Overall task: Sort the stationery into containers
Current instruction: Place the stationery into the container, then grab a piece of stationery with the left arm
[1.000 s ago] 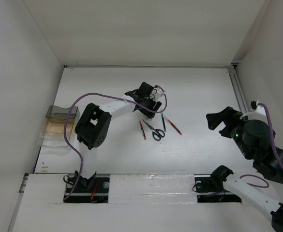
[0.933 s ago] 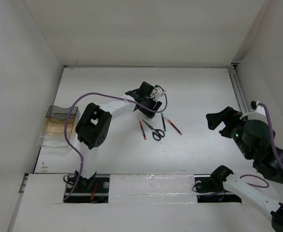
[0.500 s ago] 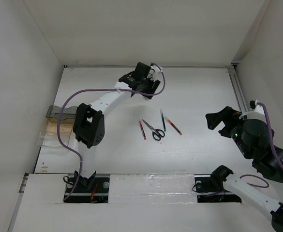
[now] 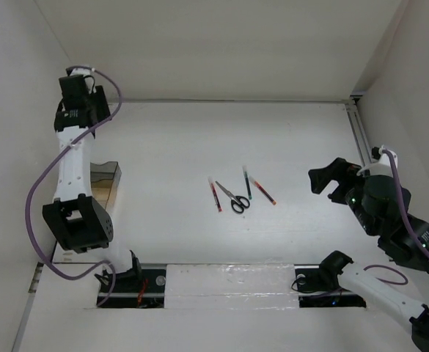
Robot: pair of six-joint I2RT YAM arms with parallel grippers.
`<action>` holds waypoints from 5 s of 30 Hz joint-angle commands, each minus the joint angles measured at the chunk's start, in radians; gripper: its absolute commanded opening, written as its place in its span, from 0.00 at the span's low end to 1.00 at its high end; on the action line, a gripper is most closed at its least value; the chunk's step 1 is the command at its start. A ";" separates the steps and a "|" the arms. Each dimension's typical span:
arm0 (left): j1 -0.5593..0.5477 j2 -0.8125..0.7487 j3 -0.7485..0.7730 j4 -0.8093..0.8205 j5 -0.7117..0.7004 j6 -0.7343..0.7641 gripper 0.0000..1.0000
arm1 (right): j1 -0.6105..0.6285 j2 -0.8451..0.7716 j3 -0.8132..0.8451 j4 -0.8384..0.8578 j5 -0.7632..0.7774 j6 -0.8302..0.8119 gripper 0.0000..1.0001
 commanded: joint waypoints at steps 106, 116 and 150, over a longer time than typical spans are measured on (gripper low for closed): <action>-0.703 0.090 -0.172 -0.105 -0.181 -0.210 1.00 | 0.002 0.114 0.043 0.103 -0.080 0.037 1.00; -0.703 0.195 -0.289 -0.063 0.034 -0.235 1.00 | 0.002 0.092 0.032 0.055 -0.062 0.037 1.00; -0.776 0.374 -0.329 -0.053 0.040 -0.224 0.92 | 0.002 0.105 -0.008 0.141 -0.043 0.009 1.00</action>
